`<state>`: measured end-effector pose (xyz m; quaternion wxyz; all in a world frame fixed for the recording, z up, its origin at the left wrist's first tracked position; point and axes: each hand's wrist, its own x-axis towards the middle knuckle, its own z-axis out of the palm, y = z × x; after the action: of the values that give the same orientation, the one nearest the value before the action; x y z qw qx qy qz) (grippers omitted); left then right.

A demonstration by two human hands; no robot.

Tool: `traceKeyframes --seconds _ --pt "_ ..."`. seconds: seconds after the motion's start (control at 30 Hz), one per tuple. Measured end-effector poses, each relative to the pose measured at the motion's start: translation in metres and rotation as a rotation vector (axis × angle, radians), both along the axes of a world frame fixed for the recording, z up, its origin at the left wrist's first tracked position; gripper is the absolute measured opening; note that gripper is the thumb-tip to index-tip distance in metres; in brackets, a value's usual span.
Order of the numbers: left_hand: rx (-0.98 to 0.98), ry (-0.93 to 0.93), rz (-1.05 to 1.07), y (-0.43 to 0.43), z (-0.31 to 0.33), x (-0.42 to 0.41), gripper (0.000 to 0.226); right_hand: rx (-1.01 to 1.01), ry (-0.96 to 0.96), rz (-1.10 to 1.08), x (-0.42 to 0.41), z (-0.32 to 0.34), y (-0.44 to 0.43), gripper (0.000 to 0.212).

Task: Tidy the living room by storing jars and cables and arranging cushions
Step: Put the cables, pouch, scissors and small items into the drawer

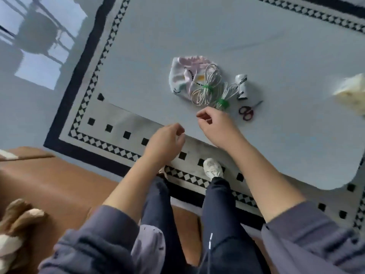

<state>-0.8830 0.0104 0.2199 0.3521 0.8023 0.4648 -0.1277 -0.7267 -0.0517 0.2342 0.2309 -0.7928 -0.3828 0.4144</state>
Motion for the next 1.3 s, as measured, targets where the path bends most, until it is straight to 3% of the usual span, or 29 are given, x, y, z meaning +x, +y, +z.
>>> traceKeyframes --seconds 0.2,0.47,0.57,0.7,0.8,1.0,1.17,1.3 --pt "0.037 -0.007 -0.288 0.053 -0.094 -0.001 0.025 -0.043 -0.036 -0.265 -0.032 -0.108 -0.001 0.023" --pt "0.068 -0.029 -0.426 0.035 -0.269 -0.01 0.02 -0.343 -0.075 -0.107 -0.062 -0.307 -0.049 0.027" --pt "0.148 -0.118 -0.456 0.025 -0.309 -0.014 0.024 -0.426 -0.15 -0.076 -0.064 -0.356 -0.065 0.034" --pt "0.215 -0.211 -0.465 0.014 -0.326 -0.025 0.027 -0.351 -0.326 -0.08 -0.065 -0.368 -0.068 0.051" --pt "0.238 -0.236 -0.466 0.011 -0.335 -0.034 0.025 -0.305 -0.434 -0.05 -0.066 -0.37 -0.064 0.05" --pt "0.309 -0.276 -0.463 0.019 -0.339 -0.037 0.029 -0.425 -0.335 -0.062 -0.058 -0.382 -0.06 0.055" --pt "0.445 -0.465 -0.476 0.02 -0.331 -0.031 0.025 -0.501 -0.382 0.047 -0.057 -0.371 -0.054 0.048" --pt "0.528 -0.532 -0.467 0.019 -0.326 -0.029 0.021 -0.622 -0.268 0.217 -0.068 -0.356 -0.055 0.05"
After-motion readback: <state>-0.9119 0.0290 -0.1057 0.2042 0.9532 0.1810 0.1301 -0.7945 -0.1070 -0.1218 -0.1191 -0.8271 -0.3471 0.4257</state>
